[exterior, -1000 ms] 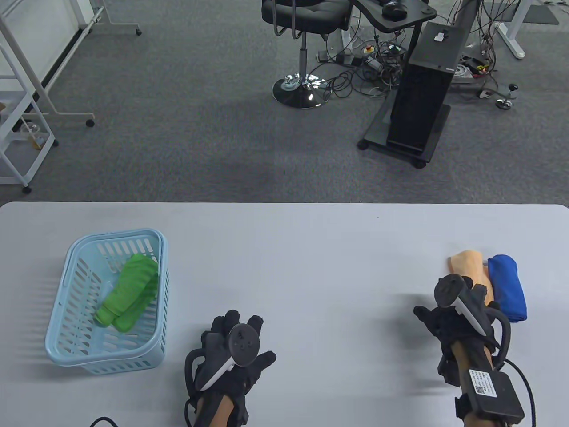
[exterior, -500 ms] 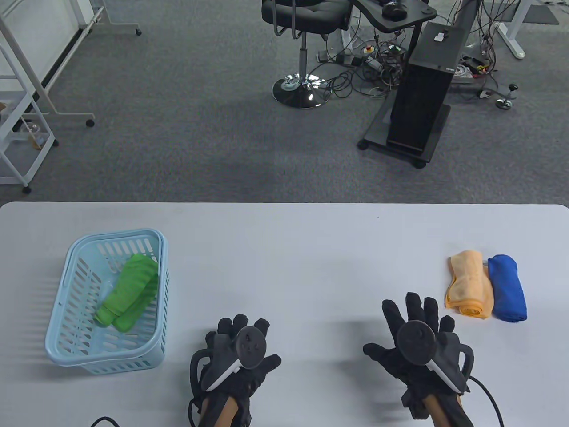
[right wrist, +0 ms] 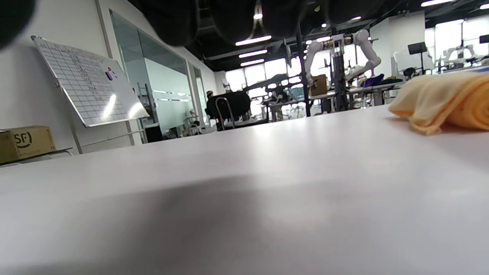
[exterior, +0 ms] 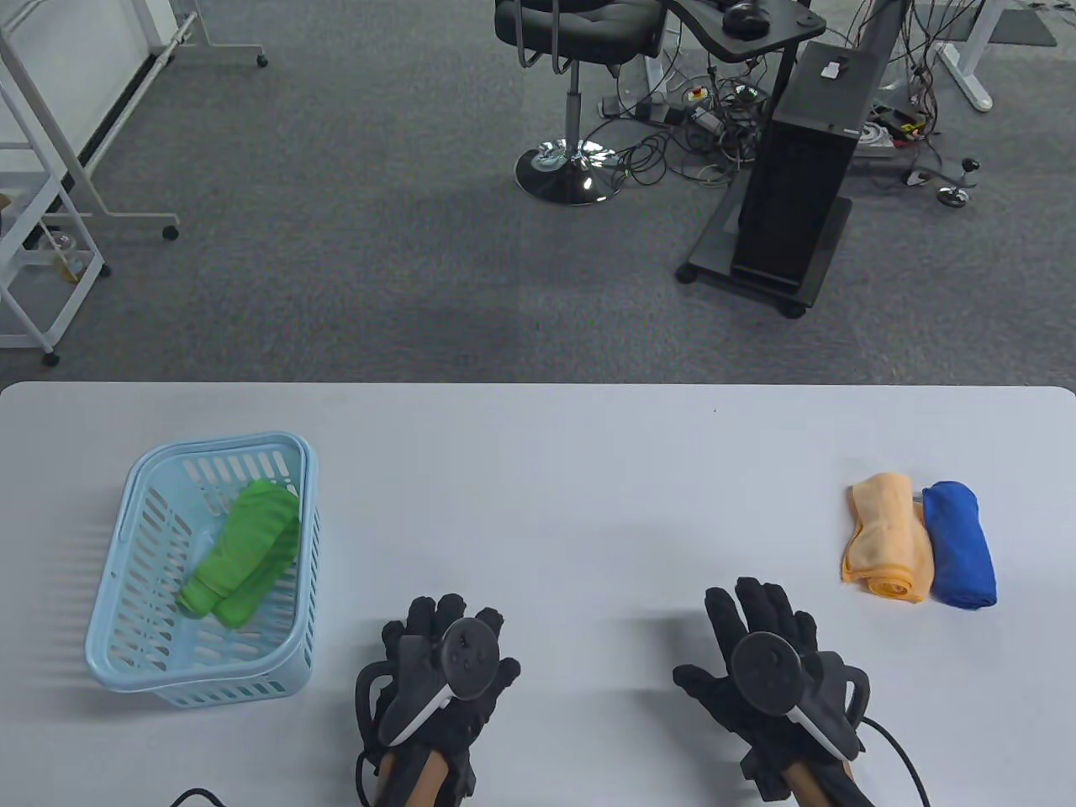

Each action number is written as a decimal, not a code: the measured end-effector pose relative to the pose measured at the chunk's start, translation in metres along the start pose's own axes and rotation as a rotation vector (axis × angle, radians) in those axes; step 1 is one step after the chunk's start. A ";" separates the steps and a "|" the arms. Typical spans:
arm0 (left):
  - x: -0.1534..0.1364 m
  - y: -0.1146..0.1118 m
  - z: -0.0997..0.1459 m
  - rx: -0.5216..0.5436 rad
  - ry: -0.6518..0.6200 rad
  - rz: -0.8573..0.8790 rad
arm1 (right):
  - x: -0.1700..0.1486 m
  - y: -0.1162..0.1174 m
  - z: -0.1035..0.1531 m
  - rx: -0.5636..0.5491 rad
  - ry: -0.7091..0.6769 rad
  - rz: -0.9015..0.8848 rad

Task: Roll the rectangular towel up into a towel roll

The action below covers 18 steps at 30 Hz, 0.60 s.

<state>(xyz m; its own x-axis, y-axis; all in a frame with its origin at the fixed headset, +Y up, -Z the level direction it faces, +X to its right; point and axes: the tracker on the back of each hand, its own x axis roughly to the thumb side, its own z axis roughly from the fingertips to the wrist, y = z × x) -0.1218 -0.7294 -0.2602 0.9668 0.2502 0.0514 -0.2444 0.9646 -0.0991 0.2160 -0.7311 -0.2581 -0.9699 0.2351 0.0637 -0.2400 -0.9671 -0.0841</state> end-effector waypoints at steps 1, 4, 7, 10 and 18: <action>0.000 0.002 0.001 0.008 -0.006 0.017 | 0.000 0.000 0.000 0.002 -0.002 0.001; 0.007 0.024 0.007 0.151 -0.068 0.066 | 0.001 0.000 0.002 0.003 -0.013 -0.008; 0.010 0.070 0.005 0.275 -0.097 0.087 | 0.002 0.003 0.001 0.024 -0.016 -0.002; -0.004 0.132 -0.009 0.312 -0.044 0.083 | 0.003 0.006 0.001 0.048 -0.018 0.014; -0.098 0.204 -0.054 0.295 0.184 -0.020 | -0.001 0.008 -0.001 0.073 -0.009 0.024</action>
<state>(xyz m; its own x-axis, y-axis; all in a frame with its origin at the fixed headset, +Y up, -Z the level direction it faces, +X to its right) -0.2627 -0.5618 -0.3388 0.9623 0.2375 -0.1327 -0.2100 0.9585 0.1927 0.2148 -0.7386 -0.2600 -0.9748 0.2113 0.0719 -0.2128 -0.9770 -0.0131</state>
